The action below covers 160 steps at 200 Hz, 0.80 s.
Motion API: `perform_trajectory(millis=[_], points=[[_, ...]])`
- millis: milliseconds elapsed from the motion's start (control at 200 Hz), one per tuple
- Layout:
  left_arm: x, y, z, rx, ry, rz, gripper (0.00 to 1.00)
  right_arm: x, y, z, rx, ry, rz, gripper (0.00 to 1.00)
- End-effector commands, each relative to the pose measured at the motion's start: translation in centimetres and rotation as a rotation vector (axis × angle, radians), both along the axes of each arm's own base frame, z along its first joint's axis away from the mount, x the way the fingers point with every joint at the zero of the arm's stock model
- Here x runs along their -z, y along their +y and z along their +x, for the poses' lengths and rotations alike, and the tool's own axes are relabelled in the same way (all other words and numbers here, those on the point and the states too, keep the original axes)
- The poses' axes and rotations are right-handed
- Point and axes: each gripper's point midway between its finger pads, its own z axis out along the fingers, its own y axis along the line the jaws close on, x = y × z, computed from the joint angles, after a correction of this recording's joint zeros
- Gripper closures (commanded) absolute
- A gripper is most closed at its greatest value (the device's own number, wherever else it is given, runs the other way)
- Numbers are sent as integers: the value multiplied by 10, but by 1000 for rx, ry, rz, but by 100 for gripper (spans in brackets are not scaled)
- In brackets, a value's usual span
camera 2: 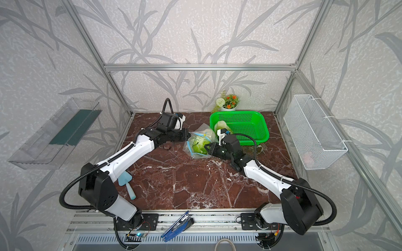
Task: Open the zip-top bag and take out the chinese cabbages
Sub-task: Pick up the Chinese cabbage from the zipper food storage bag.
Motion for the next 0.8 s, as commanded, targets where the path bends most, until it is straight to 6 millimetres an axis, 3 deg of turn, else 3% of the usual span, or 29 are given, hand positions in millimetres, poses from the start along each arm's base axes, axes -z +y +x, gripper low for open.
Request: perform_trajectory(millis=[0,160,275,385,585,795], points=[[-4,5,5,-11,-15,19,100,-13,-19,-3,63,-53,-19,100],[-13,-26,-33,111,-61,-1,100,-24,-46,14,225,-93,46,100],[-13,-50,-64,196,-74,-7,100,-31,-50,28,288,-106,103,100],[-9,-63,-79,230,-71,-17,100,-35,-53,42,338,-106,164,100],[24,-46,-75,160,-35,104,100,-48,-60,59,361,-84,322,100],[34,-5,-51,-40,-90,267,100,-48,-59,46,306,-40,346,100]])
